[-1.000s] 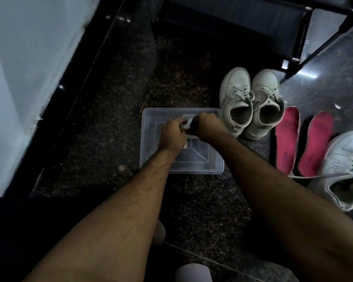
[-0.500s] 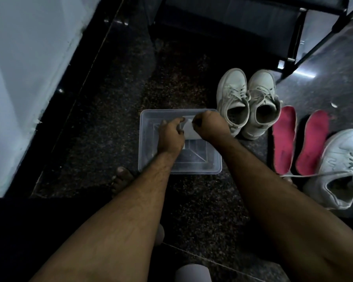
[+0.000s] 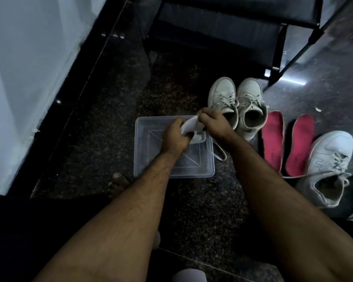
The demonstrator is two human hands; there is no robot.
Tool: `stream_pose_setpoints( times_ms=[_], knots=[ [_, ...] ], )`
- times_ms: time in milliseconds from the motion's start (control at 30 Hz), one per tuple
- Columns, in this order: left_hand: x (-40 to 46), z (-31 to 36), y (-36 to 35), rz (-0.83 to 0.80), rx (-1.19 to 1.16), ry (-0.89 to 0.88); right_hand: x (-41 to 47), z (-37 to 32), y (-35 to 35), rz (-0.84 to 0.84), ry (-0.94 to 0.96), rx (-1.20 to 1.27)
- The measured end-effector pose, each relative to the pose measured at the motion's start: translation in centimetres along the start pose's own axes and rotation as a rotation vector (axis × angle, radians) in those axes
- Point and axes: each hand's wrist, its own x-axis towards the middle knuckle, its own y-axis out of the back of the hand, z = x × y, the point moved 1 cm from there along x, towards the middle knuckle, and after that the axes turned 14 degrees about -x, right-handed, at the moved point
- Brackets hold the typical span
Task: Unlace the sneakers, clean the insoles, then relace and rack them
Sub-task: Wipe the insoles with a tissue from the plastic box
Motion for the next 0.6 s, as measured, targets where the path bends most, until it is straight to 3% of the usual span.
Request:
stream_pose_setpoints(
  times_ms=[133, 333, 400, 600],
  knots=[
    [-0.5, -0.6, -0.2, 0.062, -0.016, 0.019, -0.2, 0.2, -0.1, 0.083, -0.079, 0.140],
    [-0.1, -1.2, -0.7, 0.064, 0.118, -0.049, 0.6, 1.3, 0.0, 0.218, 0.008, -0.427],
    [0.0, -1.0, -0.7, 0.110, 0.121, -0.074, 0.7, 1.4, 0.1, 0.272, 0.025, -0.480],
    [0.0, -0.5, -0.4, 0.199, 0.148, -0.127, 0.8, 1.7, -0.6, 0.221, 0.075, -0.517]
  ],
)
